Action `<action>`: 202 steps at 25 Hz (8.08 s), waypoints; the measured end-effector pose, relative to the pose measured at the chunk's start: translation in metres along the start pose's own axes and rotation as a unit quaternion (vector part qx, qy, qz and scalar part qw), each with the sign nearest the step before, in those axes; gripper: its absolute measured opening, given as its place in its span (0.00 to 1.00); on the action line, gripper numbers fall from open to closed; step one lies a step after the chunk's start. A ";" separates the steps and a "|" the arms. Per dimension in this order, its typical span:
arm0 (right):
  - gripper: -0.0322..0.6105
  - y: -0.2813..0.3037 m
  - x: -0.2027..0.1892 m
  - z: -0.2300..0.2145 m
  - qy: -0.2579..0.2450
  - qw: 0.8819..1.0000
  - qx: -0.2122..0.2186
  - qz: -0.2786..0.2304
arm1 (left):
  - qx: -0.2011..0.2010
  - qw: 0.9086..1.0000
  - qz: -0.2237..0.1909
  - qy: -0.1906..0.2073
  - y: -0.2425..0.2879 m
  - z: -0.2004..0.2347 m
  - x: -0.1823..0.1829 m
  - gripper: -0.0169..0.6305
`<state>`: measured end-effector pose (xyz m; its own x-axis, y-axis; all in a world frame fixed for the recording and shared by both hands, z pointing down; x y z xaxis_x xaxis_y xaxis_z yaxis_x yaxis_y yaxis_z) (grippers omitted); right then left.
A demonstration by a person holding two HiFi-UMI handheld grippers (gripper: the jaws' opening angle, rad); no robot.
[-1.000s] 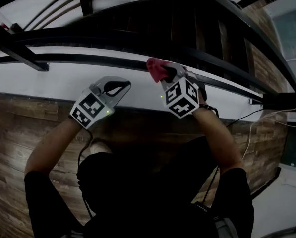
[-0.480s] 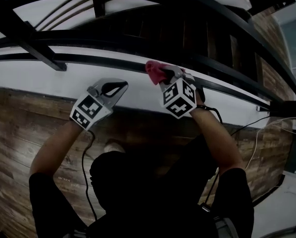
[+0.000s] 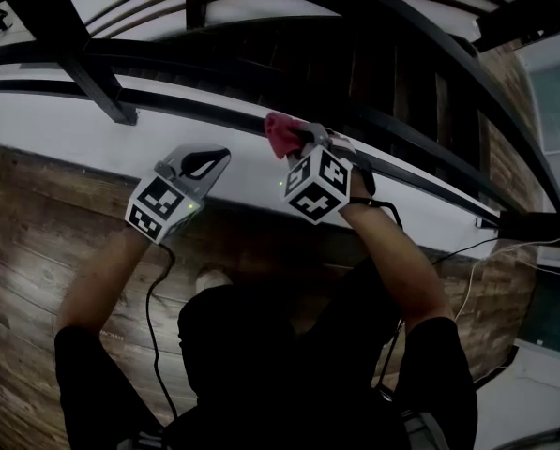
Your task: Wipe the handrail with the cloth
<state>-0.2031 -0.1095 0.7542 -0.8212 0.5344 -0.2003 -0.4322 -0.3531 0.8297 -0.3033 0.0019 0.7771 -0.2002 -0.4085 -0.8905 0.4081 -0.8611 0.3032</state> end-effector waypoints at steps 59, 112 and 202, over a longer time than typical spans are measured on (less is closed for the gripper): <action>0.12 0.048 0.226 -0.019 -0.028 0.994 0.021 -0.104 | 0.174 0.974 -0.128 -0.075 -0.122 0.091 -0.039 0.02; 0.11 -0.418 -0.065 -0.095 -0.031 0.819 0.104 -0.563 | -0.163 0.975 -0.143 0.056 -0.012 -0.232 0.282 0.02; 0.11 -0.767 -0.129 -0.044 0.377 0.771 -0.259 -0.442 | -0.107 0.974 -0.201 -0.008 -0.200 -0.451 0.474 0.02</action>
<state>0.2177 0.0587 0.1212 -0.0187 0.2116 -0.9772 -0.8781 -0.4708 -0.0851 -0.0777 0.1171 0.1413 -0.3948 -0.0573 -0.9170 0.4692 -0.8707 -0.1476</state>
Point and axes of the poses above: the fingertips, and each gripper's own axes: y forward along the fingers, z to its left, x out of its top, the point moved 5 cm from there along -y, backward along the fingers, and after that the axes turned 15 degrees about -y, right-handed, at the moved point
